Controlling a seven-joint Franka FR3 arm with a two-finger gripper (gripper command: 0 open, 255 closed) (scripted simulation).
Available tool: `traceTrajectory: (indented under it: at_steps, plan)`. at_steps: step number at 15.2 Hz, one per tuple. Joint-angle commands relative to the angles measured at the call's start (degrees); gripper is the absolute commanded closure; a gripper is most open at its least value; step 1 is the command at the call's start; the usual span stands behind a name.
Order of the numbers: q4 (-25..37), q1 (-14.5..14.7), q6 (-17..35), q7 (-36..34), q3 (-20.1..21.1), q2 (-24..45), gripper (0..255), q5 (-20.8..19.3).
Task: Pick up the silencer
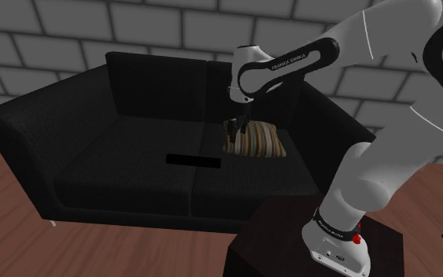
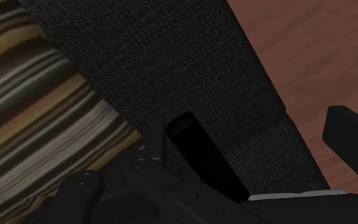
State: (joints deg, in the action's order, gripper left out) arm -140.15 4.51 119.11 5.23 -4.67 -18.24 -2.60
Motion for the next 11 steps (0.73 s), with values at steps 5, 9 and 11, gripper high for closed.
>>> traceTrajectory:
  at_steps: [5, 9, 11]
  plan:
    - [5.4, 1.3, 9.7, 4.6, -0.1, 13.5, 0, 0.5]
    - [10.4, 1.8, 14.4, 7.5, 0.3, 22.3, 0, 1.1]
    - [13.3, 2.0, 16.4, 8.8, 0.7, 26.6, 0, 1.3]
